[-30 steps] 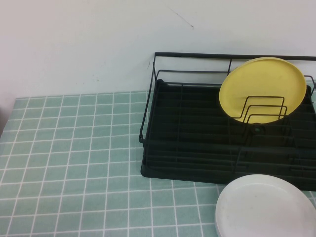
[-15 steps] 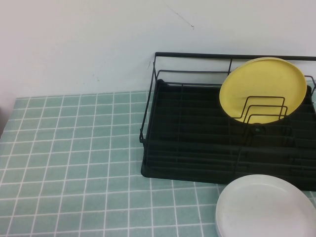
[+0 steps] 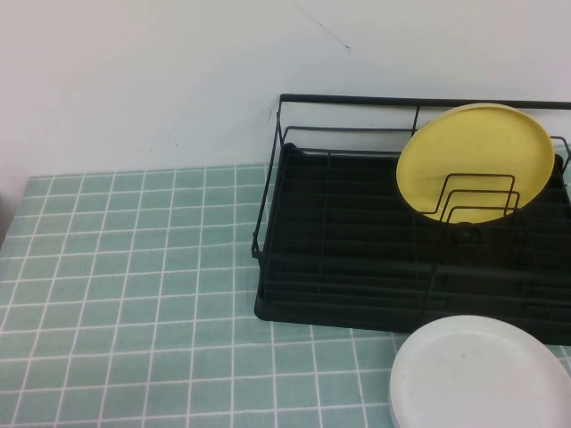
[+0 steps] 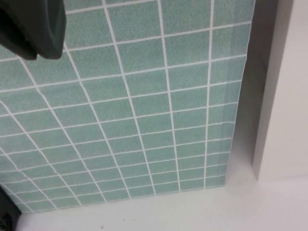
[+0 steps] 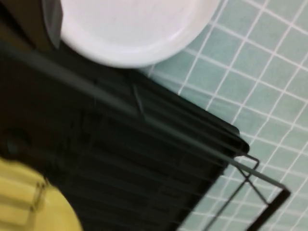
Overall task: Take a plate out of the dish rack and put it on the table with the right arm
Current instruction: Grasp the plate from the shelf
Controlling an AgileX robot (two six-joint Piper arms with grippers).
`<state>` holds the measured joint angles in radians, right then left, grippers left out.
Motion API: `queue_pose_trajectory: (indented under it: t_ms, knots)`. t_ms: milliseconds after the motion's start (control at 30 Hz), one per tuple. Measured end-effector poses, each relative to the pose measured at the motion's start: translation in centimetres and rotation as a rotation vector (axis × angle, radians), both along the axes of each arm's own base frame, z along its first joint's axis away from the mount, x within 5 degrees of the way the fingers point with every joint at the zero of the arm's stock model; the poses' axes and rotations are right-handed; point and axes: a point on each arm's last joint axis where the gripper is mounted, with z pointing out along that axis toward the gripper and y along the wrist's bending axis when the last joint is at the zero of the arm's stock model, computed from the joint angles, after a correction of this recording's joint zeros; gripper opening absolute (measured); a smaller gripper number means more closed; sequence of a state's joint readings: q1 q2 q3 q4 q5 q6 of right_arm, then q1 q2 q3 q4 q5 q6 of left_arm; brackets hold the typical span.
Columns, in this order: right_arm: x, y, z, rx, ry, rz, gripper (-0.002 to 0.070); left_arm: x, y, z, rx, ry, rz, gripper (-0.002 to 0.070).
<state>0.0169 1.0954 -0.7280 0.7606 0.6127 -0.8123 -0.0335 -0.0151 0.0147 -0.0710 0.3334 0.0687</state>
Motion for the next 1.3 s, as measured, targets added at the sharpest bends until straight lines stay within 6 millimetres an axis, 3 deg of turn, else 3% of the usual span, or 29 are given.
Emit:
queue_pose_trajectory:
  t_ms: [100, 367, 467, 833, 1100, 1300]
  knots:
    - [2.7, 0.2, 1.5, -0.055, -0.042, 0.086, -0.0001, 0.0, 0.0, 0.0, 0.000, 0.000, 0.000, -0.0003]
    - [7.5, -0.3, 5.8, -0.259, -0.207, 0.188, 0.0000, 0.0, 0.0, 0.0, 0.000, 0.000, 0.000, -0.0003]
    - [9.8, -0.4, 6.2, -0.319, -0.200, 0.222, 0.0034, 0.0, 0.0, 0.0, 0.000, 0.000, 0.000, -0.0003]
    - [19.4, -0.9, 3.5, -0.489, -0.152, 0.330, 0.0354, 0.0, 0.0, 0.0, 0.002, 0.000, -0.001, -0.0003]
    - [23.6, -1.0, 1.0, -0.554, -0.165, 0.385, 0.0382, 0.0, 0.0, 0.0, 0.002, 0.000, -0.001, -0.0003]
    - [25.4, -1.1, -1.1, -0.569, -0.159, 0.388, 0.0384, 0.0, 0.0, 0.0, 0.002, 0.000, -0.001, -0.0003]
